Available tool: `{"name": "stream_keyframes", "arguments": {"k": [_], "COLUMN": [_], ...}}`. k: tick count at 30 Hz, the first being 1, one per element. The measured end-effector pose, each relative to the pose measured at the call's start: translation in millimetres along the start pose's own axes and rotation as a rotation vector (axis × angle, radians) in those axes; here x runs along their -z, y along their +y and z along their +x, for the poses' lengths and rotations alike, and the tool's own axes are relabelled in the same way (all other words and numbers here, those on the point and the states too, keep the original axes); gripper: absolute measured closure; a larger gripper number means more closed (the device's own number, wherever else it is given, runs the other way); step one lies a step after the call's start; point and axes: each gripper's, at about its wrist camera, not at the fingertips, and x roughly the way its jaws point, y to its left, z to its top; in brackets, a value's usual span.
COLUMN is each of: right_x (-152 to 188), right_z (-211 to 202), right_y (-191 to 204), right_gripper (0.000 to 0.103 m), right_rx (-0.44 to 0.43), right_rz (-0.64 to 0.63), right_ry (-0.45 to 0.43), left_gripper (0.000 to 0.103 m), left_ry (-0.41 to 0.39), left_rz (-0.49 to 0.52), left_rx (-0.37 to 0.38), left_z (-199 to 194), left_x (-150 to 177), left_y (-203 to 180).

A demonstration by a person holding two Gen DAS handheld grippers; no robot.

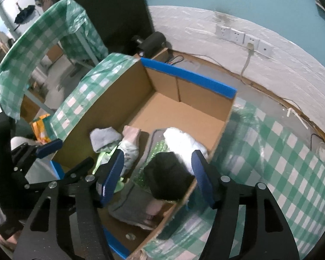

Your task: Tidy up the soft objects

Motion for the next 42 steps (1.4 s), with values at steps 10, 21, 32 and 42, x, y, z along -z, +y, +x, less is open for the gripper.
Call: {"name": "stream_keyframes", "arguments": {"k": [10, 21, 32, 42], "right_x": [10, 37, 56, 65], "right_z": [-55, -100, -128, -132], "right_y": [-12, -23, -30, -48], "right_gripper": [0.029, 0.028, 0.028, 0.028], "right_rx": [0.067, 0.110, 0.114, 0.131], "right_rz": [0.038, 0.049, 0.068, 0.101], "right_ry": [-0.086, -0.136, -0.188, -0.202], "left_gripper": [0.013, 0.001, 0.001, 0.001], "left_ry": [-0.073, -0.169, -0.179, -0.185], "left_rz": [0.037, 0.073, 0.096, 0.133], "left_rx": [0.019, 0.047, 0.074, 0.071], "left_z": [-43, -88, -109, -112], "left_x": [-1, 1, 5, 9], "left_y": [-9, -23, -36, -53]}}
